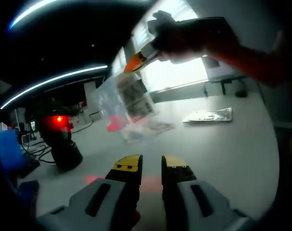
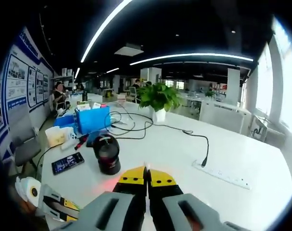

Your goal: Clip sheet goods on table flip sheet goods clip sheet goods scan sheet goods put sheet goods back to table

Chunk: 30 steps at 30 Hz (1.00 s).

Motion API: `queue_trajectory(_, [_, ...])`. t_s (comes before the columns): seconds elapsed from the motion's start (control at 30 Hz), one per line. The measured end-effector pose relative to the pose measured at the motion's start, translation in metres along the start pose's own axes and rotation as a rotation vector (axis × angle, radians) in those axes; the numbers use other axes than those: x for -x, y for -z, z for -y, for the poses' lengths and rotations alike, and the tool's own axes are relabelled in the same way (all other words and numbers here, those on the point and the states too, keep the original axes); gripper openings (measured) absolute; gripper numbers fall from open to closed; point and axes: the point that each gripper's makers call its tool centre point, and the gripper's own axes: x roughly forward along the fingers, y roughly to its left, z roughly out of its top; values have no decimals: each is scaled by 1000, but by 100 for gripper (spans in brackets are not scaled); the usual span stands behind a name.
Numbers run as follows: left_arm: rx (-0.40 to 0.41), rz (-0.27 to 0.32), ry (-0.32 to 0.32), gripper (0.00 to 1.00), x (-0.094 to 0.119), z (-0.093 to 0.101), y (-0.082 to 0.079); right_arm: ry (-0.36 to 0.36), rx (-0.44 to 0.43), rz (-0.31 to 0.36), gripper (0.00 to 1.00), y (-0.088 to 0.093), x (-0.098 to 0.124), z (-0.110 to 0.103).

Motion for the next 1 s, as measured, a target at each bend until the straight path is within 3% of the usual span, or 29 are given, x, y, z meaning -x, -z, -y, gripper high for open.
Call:
queue_trajectory(0.2, [1,1,0,8,0,0,0,6,1,21,0,-2,-14,-2])
queue_trajectory(0.47, [3,1,1,8,0,0,0,73,22,56,0,-1,-23,-5])
queue_trajectory(1.0, [-2,0,0,8,2,0,0,183,-88,125,0,-1,-39,5])
